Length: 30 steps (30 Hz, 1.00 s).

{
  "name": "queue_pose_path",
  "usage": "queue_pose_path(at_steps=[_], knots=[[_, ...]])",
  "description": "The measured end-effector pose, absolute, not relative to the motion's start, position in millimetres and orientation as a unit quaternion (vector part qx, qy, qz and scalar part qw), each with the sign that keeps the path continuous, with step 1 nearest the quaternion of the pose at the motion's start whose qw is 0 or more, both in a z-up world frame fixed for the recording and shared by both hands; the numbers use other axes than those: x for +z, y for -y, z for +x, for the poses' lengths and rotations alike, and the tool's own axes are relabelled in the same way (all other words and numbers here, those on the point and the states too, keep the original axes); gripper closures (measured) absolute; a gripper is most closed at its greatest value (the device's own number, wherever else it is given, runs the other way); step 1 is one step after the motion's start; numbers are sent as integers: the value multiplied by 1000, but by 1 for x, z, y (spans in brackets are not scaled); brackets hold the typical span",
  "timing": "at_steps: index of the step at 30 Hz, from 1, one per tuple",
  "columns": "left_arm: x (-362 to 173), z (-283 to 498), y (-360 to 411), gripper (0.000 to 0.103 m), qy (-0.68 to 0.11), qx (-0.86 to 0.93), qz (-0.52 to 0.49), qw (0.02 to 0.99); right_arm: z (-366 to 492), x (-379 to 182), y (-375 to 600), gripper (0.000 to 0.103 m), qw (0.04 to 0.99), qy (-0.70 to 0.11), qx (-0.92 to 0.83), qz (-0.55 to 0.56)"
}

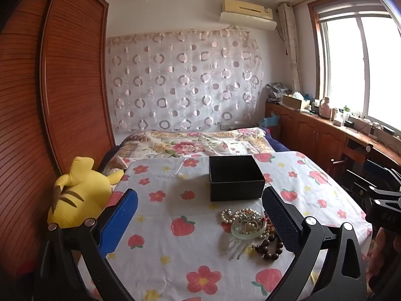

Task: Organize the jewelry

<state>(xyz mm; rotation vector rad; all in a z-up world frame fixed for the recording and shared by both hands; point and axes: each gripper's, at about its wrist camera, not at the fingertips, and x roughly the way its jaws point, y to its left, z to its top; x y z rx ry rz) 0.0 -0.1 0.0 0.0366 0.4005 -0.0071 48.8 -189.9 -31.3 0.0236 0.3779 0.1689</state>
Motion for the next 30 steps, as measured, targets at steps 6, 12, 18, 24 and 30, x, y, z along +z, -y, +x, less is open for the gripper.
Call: queue_pose_path(at_steps=[6, 12, 18, 24, 30], knots=[[-1, 1, 0, 7, -199, -3, 18, 980, 49, -31, 189, 2, 979, -188, 85, 11], [0, 0, 0, 7, -197, -2, 19, 980, 48, -29, 190, 2, 979, -186, 84, 12], [0, 0, 0, 7, -198, -4, 18, 980, 48, -29, 190, 2, 979, -185, 84, 12], [0, 0, 0, 7, -197, -3, 17, 980, 48, -30, 190, 2, 979, -185, 84, 13], [0, 0, 0, 7, -197, -3, 18, 980, 48, -30, 190, 2, 979, -185, 85, 13]])
